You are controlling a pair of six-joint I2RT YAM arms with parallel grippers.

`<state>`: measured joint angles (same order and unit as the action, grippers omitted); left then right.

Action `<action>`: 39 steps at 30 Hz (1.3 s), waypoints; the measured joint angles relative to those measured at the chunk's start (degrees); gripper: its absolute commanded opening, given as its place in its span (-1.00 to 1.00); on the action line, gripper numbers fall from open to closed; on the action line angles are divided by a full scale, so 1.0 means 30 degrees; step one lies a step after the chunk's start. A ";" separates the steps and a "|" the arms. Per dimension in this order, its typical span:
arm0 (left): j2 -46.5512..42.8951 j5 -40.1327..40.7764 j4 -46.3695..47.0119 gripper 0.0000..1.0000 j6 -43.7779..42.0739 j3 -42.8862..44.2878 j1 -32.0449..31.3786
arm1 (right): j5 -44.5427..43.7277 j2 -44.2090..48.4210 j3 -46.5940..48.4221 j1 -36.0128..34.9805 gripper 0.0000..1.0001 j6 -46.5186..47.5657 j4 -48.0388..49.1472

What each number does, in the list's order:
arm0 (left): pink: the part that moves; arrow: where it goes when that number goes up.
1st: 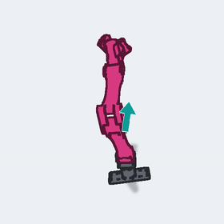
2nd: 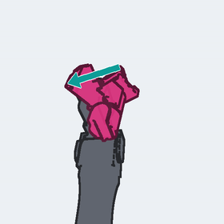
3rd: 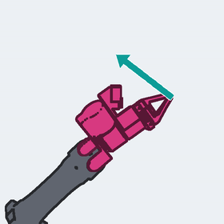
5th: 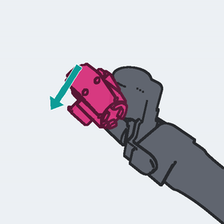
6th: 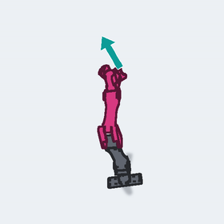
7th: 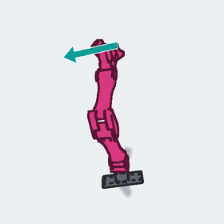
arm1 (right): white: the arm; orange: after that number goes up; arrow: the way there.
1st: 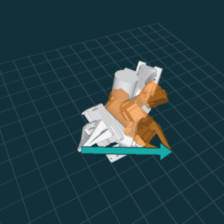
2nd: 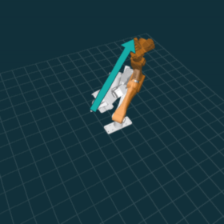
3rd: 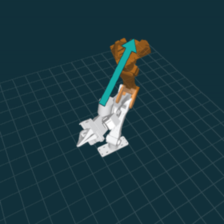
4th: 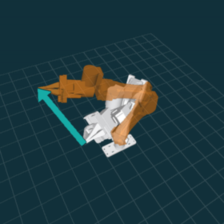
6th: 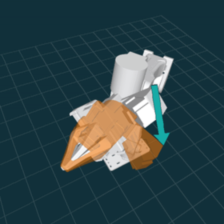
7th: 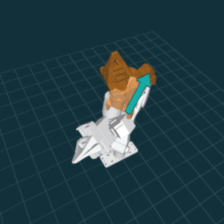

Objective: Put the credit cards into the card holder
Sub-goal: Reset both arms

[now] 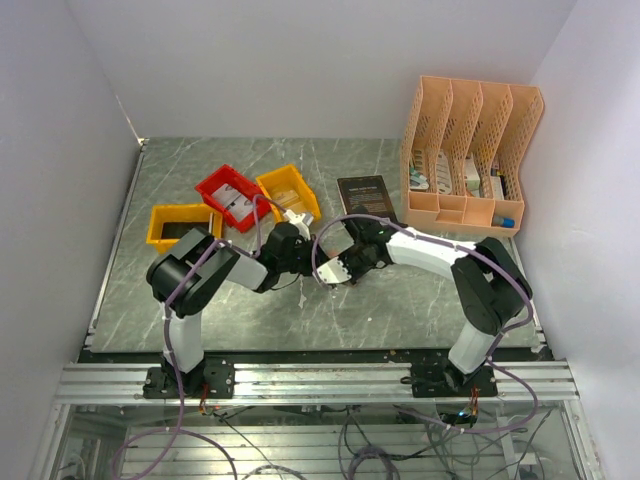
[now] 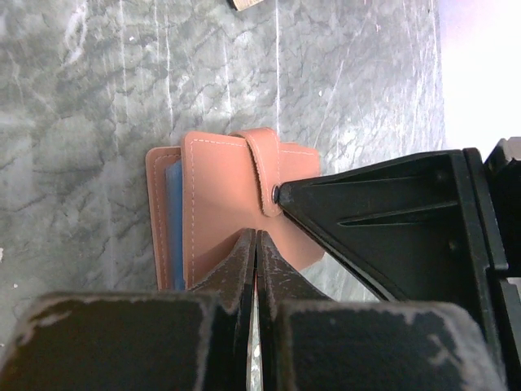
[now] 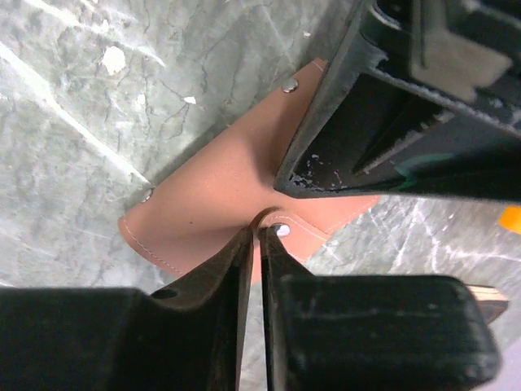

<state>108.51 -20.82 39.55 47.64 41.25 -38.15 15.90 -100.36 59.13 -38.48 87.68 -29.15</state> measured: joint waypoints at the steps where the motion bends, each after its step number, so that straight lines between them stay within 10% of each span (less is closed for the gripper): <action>1: 0.0007 -0.0036 0.0073 -0.82 0.0058 -0.0051 0.0022 | 0.0270 0.0036 0.0029 0.0095 -0.54 -0.0466 0.0066; 11: -0.4044 0.0466 -0.2681 -0.37 -0.1253 -0.0583 0.0204 | 0.4656 0.0131 0.2004 0.3031 0.15 -0.4634 -0.1304; 19: -1.3784 0.4962 -0.8429 0.93 -0.4590 -0.0226 0.0532 | 0.5217 0.4379 0.4481 0.5013 0.90 -0.9806 -0.2025; 31: -1.5016 0.6200 -1.8258 1.00 -0.7548 1.0542 0.5625 | 0.5923 0.8211 0.9610 1.3274 0.99 -2.2491 -0.0255; 39: -1.3996 0.5537 -2.2637 1.00 -0.8641 1.8156 0.5763 | 0.5195 0.8211 1.4710 1.3617 0.99 -2.6651 -0.0721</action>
<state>66.52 -4.21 -28.36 21.71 95.72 -20.86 31.48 -75.72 103.26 2.37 7.73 -31.31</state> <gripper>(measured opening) 0.996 0.996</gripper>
